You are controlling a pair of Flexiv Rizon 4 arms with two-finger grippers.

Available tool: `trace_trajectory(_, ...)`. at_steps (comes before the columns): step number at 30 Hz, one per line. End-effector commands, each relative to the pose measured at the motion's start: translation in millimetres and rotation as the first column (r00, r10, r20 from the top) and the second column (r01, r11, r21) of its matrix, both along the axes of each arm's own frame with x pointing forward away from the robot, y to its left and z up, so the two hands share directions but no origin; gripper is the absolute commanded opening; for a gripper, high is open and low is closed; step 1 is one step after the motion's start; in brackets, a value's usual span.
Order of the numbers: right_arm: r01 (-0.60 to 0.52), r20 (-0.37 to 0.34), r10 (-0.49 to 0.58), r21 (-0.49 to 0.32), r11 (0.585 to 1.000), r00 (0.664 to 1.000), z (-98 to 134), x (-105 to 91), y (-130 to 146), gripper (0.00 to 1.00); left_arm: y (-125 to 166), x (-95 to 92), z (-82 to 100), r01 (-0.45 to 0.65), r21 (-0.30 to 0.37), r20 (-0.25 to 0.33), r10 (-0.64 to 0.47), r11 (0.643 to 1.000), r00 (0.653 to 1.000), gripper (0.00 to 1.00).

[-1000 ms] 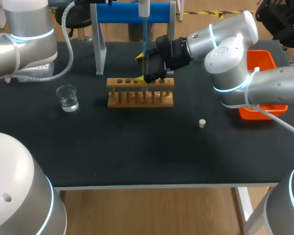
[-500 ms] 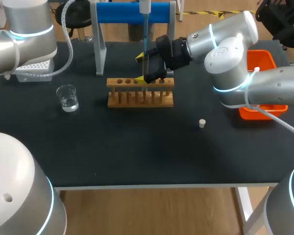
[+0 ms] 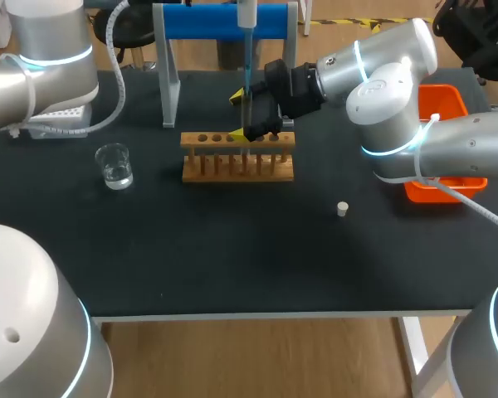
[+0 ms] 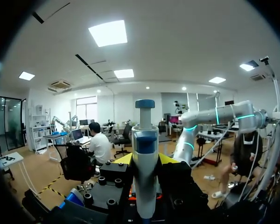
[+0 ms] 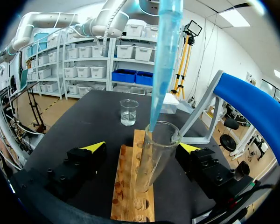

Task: Invert the test tube, pick up the pipette, mount the tip to pipette, aspirate from beaker and dispense into the tube, eject the tip, return the pipette, and cap with the stopper.

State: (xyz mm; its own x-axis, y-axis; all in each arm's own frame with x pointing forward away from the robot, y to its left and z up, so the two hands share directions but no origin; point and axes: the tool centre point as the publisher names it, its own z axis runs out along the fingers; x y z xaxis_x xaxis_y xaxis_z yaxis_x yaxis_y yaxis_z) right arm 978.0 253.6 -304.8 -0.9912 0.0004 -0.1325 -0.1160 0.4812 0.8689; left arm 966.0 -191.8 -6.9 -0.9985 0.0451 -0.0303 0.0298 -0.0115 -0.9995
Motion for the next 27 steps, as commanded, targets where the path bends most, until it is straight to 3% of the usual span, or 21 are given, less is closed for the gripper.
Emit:
trace_trajectory(1, 0.0, 0.001, 0.0, 0.0, 1.0, 1.0, 0.3, -0.4, -0.5, 1.0, 0.1, 3.4, -4.9, 0.006, -0.002, -0.006, -0.006, 1.0, 1.0, 0.0)
trace_trajectory(15, 0.0, 0.001, 0.0, 0.0, 1.0, 1.0, 0.3, -0.4, -0.5, 1.0, 2.8, 5.9, -12.8, -0.001, 0.012, -0.017, 0.002, 1.0, 1.0, 0.0)
trace_trajectory(27, 0.0, 0.001, 0.0, 0.0, 1.0, 1.0, 0.3, -0.4, -0.5, 1.0, 1.9, 3.5, -10.8, -0.006, 0.019, 0.066, 0.004, 1.0, 0.998, 0.0)
